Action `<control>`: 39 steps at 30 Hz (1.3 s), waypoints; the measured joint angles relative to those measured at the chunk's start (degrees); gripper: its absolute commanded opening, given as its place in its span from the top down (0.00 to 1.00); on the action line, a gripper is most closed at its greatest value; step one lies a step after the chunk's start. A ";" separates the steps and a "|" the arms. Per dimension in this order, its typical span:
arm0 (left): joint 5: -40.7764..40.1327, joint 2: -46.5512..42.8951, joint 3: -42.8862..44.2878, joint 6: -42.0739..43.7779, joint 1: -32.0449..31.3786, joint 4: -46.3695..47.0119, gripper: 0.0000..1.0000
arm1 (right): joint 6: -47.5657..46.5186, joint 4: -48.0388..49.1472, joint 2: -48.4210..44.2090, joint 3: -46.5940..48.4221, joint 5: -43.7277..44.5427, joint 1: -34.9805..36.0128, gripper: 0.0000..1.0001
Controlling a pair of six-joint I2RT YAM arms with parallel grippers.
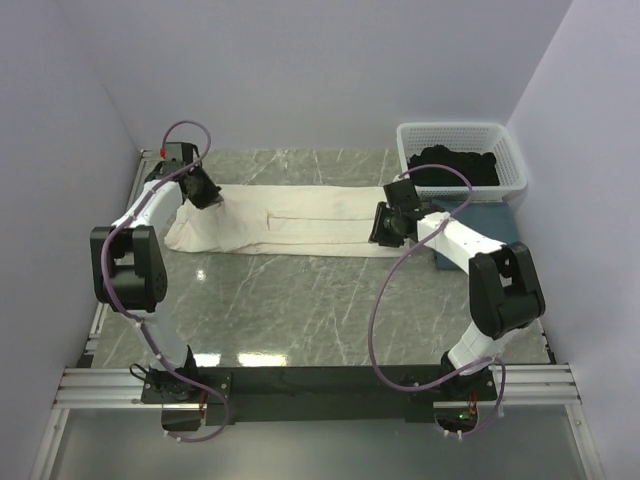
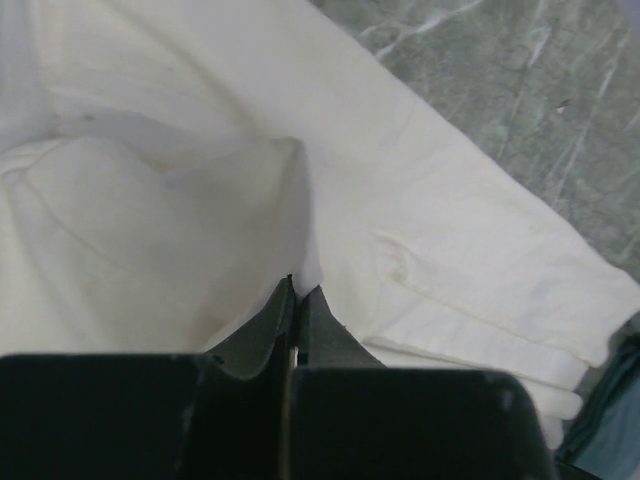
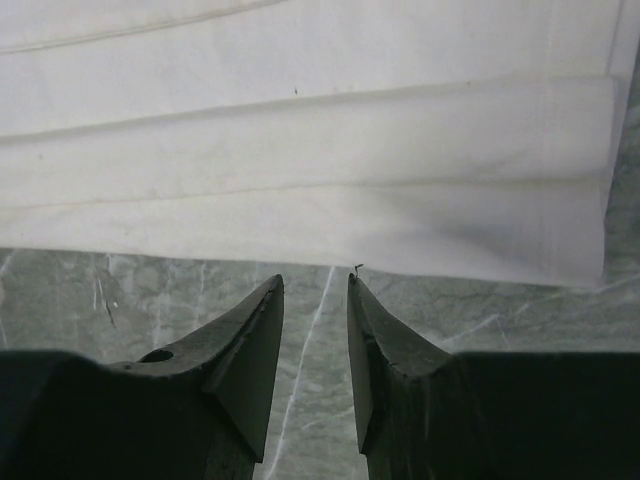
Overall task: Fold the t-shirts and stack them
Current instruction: Fold the tshirt
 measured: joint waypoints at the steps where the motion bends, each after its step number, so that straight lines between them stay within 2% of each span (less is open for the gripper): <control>1: 0.90 0.68 0.35 -0.46 0.00 0.85 0.99 | 0.02 0.31 0.68 0.31 0.04 0.00 0.62; 21: 8.17 6.78 1.97 -7.61 -0.24 13.81 0.99 | 2.43 5.25 12.44 6.12 -0.48 0.00 0.71; 39: 7.78 10.99 6.03 -14.51 -0.24 15.72 0.99 | 2.38 5.27 13.03 6.56 0.09 -0.02 0.72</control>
